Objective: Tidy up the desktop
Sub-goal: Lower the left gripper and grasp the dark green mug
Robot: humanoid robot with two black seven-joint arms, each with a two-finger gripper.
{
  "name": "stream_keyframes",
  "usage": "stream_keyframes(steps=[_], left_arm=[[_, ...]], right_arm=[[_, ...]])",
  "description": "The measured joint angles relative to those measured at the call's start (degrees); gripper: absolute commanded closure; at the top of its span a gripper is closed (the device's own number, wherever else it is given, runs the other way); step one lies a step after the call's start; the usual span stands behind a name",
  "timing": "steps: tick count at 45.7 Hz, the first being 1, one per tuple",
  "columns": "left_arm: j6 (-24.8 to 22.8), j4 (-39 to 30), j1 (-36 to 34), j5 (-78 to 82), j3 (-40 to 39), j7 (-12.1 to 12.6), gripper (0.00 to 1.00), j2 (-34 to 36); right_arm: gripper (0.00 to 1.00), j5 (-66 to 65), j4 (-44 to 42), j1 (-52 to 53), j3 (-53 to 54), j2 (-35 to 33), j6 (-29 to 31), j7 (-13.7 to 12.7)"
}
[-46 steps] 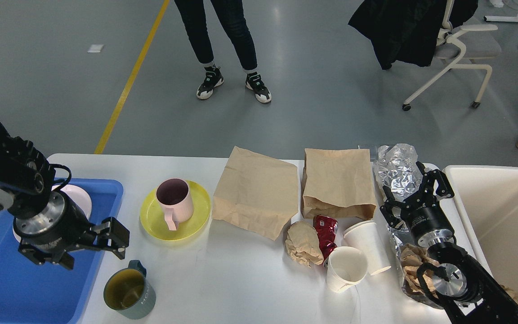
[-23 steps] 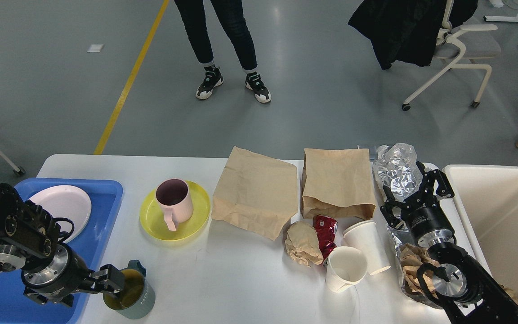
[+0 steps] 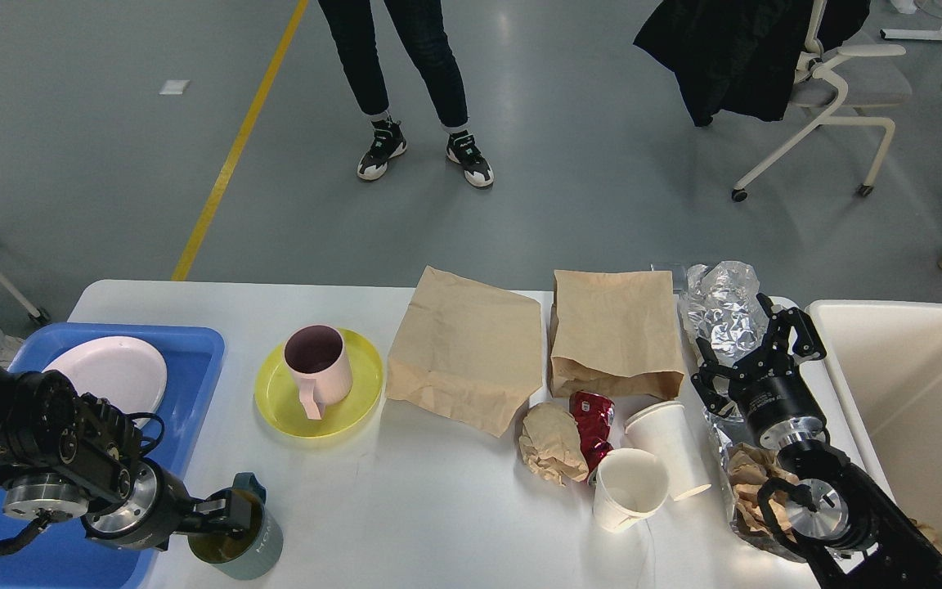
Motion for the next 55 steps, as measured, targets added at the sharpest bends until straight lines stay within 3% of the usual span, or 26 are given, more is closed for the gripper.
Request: stream_keyframes(steps=[9, 13, 14, 15, 20, 26, 30, 55], left_arm=[[0.6, 2.0, 2.2, 0.3, -0.6, -0.1, 0.48, -0.6], [0.6, 2.7, 3.4, 0.5, -2.0, -0.1, 0.64, -0.7], [0.6, 2.8, 3.7, 0.5, -2.3, -0.1, 0.70, -0.7], [0.6, 2.9, 4.0, 0.6, -2.5, 0.0, 0.84, -0.8], [0.3, 3.1, 4.6, 0.9, -3.0, 2.3, 1.00, -0.9], [-0.1, 3.3, 4.6, 0.9, -3.2, 6.7, 1.00, -0.8], [-0.4, 3.3, 4.5, 0.9, -3.4, 7.6, 1.00, -0.7], [-4.1, 3.3, 3.8, 2.1, -3.4, 7.3, 1.00, -0.1]], right_arm=[[0.00, 0.0, 0.0, 0.0, 0.0, 0.0, 0.0, 0.0], [0.00, 0.0, 0.0, 0.0, 0.0, 0.0, 0.0, 0.0], [0.00, 0.0, 0.0, 0.0, 0.0, 0.0, 0.0, 0.0], [0.00, 0.0, 0.0, 0.0, 0.0, 0.0, 0.0, 0.0], [0.00, 0.0, 0.0, 0.0, 0.0, 0.0, 0.0, 0.0], [0.00, 0.0, 0.0, 0.0, 0.0, 0.0, 0.0, 0.0], [0.00, 0.0, 0.0, 0.1, 0.0, 0.0, 0.0, 0.0], [0.00, 0.0, 0.0, 0.1, 0.0, 0.0, 0.0, 0.0]])
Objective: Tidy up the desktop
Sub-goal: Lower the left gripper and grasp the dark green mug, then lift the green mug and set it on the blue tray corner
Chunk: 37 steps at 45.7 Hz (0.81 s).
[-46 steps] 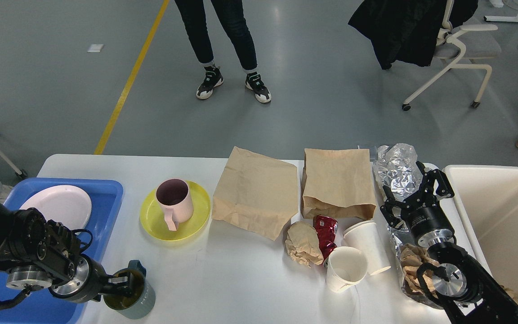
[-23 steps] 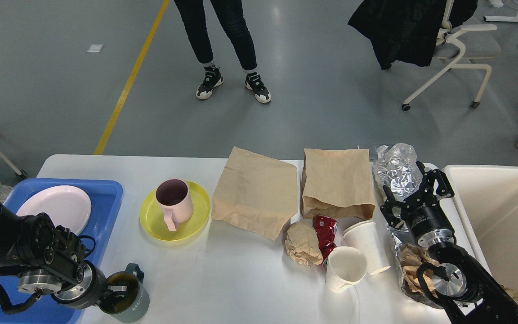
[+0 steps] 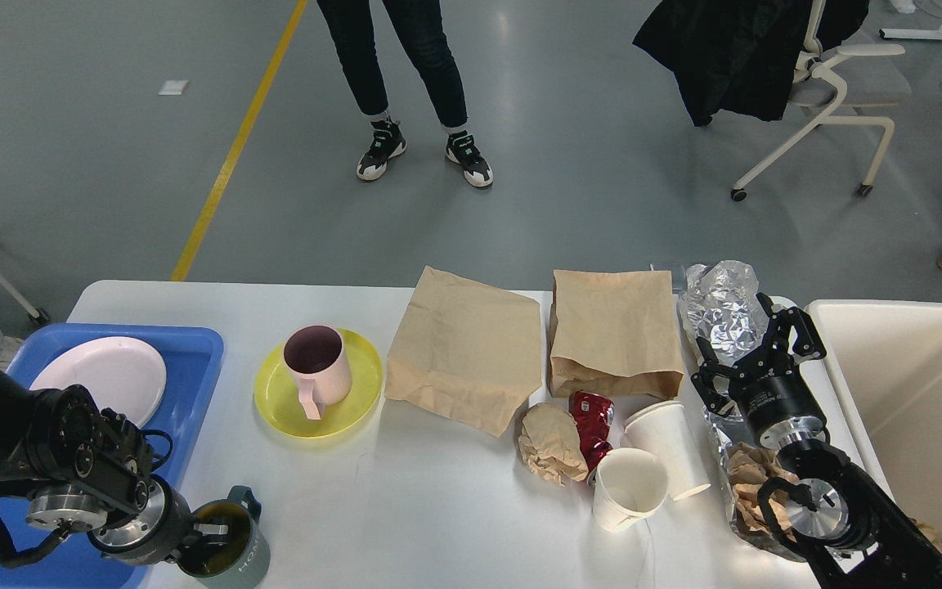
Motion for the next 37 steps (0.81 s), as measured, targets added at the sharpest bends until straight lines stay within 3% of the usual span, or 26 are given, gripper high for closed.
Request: stream_keyframes(steps=[11, 17, 28, 37], left_arm=[[-1.3, 0.0, -1.5, 0.2, 0.2, 0.2, 1.00, 0.3], [-6.0, -1.5, -7.2, 0.2, 2.3, -0.1, 1.00, 1.1], [-16.8, -10.9, -32.8, 0.0, 11.3, -3.7, 1.00, 0.0], [-30.7, -14.5, -51.8, -0.4, 13.6, -6.6, 1.00, -2.4]], right_arm=[[0.00, 0.0, 0.0, 0.0, 0.0, 0.0, 0.0, 0.0], [0.00, 0.0, 0.0, 0.0, 0.0, 0.0, 0.0, 0.0], [0.00, 0.0, 0.0, 0.0, 0.0, 0.0, 0.0, 0.0], [0.00, 0.0, 0.0, 0.0, 0.0, 0.0, 0.0, 0.0]])
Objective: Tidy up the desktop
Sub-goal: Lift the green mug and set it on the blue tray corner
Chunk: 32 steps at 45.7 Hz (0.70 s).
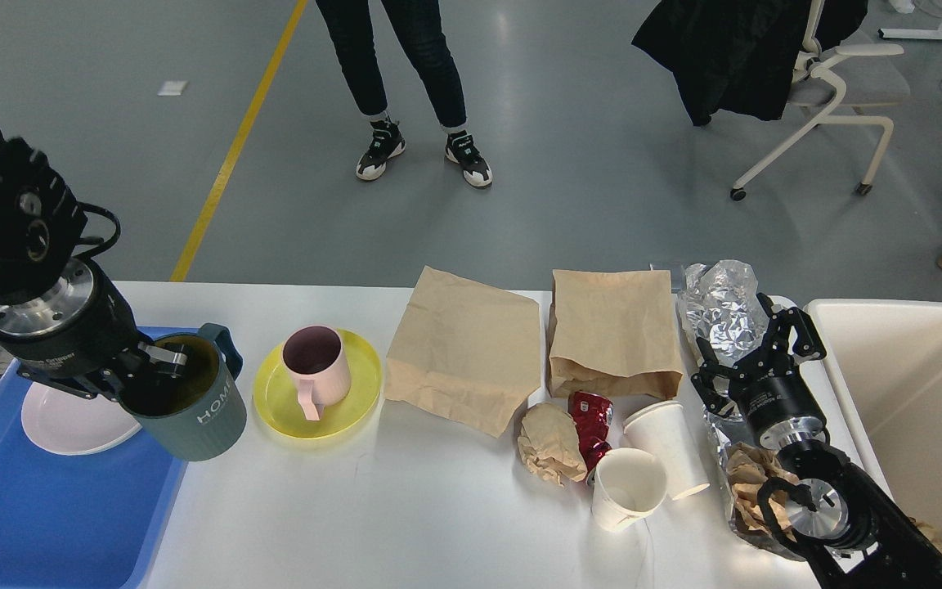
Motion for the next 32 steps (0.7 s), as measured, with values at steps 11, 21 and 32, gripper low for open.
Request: stream_keyframes(steps=[11, 21, 32], left_arm=[[-3.4, 1.2, -3.9, 0.1, 2.3, -0.7, 1.00, 1.4], [-4.5, 13.8, 6.2, 10.4, 4.1, -0.7, 1.00, 19.8], [-8.6, 39.9, 31.8, 17.2, -3.5, -6.0, 1.00, 30.1]], right_arm=[[0.00, 0.0, 0.0, -0.1, 0.0, 0.0, 0.0, 0.0], [0.00, 0.0, 0.0, -0.1, 0.0, 0.0, 0.0, 0.0], [0.00, 0.0, 0.0, -0.1, 0.0, 0.0, 0.0, 0.0]])
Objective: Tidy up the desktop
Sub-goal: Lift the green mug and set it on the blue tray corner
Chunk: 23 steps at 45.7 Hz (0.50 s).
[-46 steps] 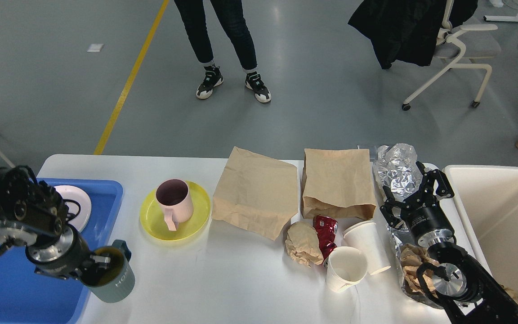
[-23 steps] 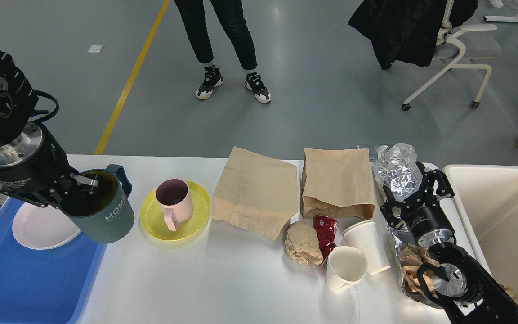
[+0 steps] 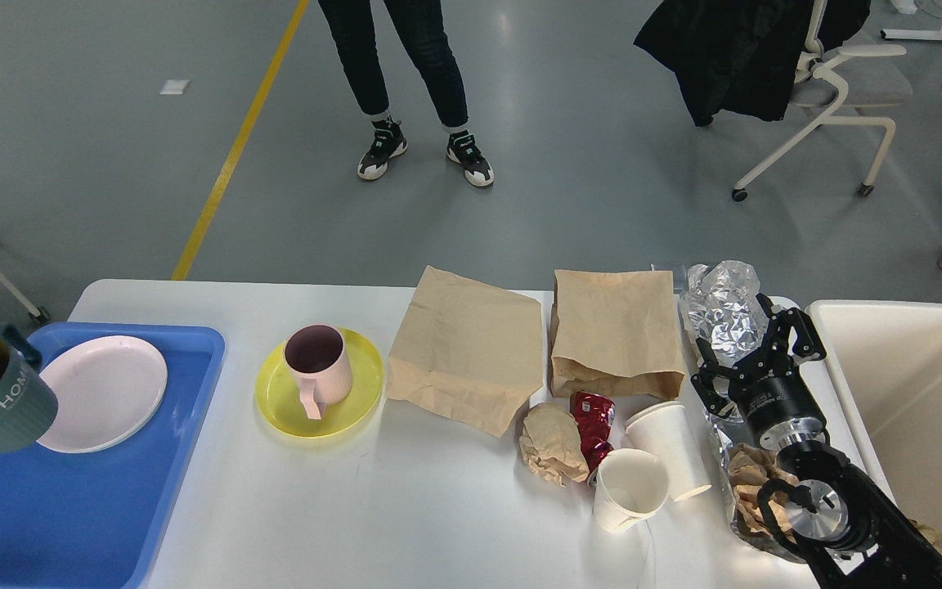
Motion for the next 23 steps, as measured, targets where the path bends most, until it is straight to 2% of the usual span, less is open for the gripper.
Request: stream_keyframes(steps=[8, 15, 23], left_arm=[[-3.0, 17.3, 19.0, 3.5, -13.0, -1.8, 1.00, 1.5], [-3.3, 26.5, 32.1, 6.8, -23.4, -2.2, 1.00, 1.5], [-3.2, 33.4, 41.2, 7.2, -27.1, -2.3, 1.00, 0.0]], right_arm=[[0.00, 0.0, 0.0, 0.0, 0.0, 0.0, 0.0, 0.0], [0.00, 0.0, 0.0, 0.0, 0.0, 0.0, 0.0, 0.0], [0.00, 0.0, 0.0, 0.0, 0.0, 0.0, 0.0, 0.0]])
